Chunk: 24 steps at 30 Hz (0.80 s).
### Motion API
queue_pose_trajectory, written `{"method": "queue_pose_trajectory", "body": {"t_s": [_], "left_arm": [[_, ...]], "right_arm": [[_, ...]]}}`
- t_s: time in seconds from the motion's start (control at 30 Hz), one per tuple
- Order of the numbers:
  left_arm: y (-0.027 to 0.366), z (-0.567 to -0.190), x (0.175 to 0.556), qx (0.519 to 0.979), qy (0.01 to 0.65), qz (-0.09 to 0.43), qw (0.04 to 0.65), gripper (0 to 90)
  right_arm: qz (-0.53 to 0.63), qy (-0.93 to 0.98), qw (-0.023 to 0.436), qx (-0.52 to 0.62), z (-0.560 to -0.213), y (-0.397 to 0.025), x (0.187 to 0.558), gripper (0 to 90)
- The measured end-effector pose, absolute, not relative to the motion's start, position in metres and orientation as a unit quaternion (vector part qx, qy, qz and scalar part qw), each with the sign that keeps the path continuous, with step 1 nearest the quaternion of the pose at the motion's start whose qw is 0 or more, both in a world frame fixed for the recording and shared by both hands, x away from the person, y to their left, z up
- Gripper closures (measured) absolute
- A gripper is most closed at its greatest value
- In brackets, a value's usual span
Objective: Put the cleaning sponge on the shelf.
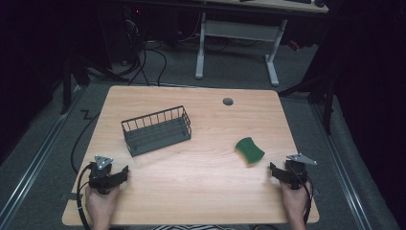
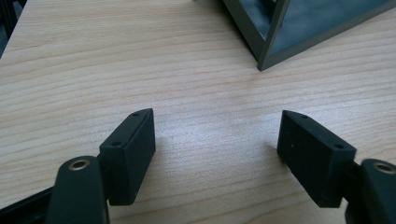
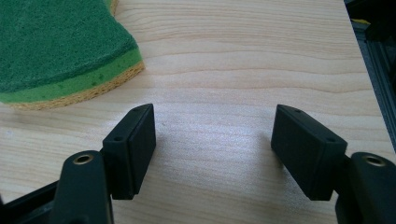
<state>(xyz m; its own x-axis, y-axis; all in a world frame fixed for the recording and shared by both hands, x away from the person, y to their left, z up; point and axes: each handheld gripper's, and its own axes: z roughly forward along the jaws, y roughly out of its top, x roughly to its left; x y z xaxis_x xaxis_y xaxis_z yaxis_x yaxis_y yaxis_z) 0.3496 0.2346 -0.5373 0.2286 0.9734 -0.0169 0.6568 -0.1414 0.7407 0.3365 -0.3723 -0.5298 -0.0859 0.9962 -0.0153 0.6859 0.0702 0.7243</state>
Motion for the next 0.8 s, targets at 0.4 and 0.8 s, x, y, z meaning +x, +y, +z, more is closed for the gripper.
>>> {"method": "queue_pose_trajectory", "body": {"t_s": [0.4, 0.8], "left_arm": [[0.2339, -0.5372, 0.3500, 0.710, 0.573, 0.248, 0.324, 32.0], [0.2357, -0.5357, 0.3501, 0.709, 0.573, 0.241, 0.333, 36.1]], "right_arm": [[0.288, 0.682, 0.268, 0.616, -0.5295, -0.3726, 0.3362, 32.3], [0.322, 0.695, 0.247, 0.593, -0.5235, -0.3736, 0.3332, 46.1]]}}
